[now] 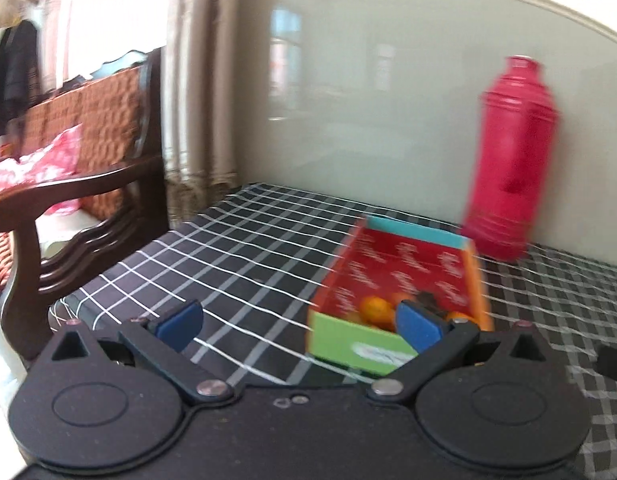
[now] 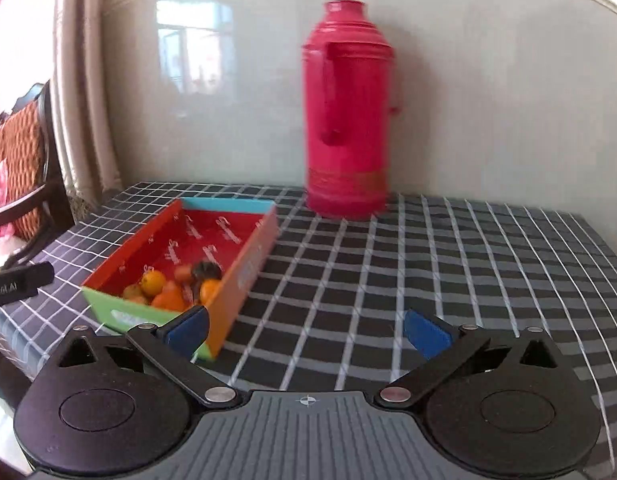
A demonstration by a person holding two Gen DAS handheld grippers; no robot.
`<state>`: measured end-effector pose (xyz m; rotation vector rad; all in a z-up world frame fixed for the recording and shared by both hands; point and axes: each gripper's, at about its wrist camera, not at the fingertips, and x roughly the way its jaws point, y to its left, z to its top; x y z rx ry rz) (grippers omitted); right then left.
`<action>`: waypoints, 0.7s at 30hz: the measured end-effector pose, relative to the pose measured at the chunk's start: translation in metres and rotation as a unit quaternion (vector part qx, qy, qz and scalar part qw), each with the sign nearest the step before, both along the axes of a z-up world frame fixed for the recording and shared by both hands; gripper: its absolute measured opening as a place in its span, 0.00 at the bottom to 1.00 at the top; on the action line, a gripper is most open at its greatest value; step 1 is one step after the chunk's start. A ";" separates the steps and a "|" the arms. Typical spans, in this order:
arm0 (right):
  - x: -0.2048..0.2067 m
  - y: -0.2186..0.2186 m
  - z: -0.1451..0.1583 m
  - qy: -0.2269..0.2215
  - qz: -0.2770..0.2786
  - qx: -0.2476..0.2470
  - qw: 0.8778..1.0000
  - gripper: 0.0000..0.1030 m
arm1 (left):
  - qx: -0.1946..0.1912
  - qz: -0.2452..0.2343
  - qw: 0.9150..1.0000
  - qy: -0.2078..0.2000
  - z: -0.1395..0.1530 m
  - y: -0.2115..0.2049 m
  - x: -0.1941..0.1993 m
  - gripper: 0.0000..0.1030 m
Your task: Organize fruits
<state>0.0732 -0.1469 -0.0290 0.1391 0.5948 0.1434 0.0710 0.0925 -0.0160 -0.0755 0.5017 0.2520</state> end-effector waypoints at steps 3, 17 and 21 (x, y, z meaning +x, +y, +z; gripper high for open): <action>-0.032 -0.012 0.012 0.011 -0.021 0.041 0.999 1.00 | 0.011 -0.026 1.000 -0.005 0.016 -0.019 -0.034 0.94; -0.082 -0.006 0.032 -0.007 -0.043 0.023 0.999 1.00 | 0.015 -0.045 0.999 -0.001 0.036 -0.036 -0.081 0.94; -0.081 -0.007 0.029 -0.004 -0.044 0.032 0.999 1.00 | 0.020 -0.044 0.999 0.001 0.033 -0.036 -0.084 0.94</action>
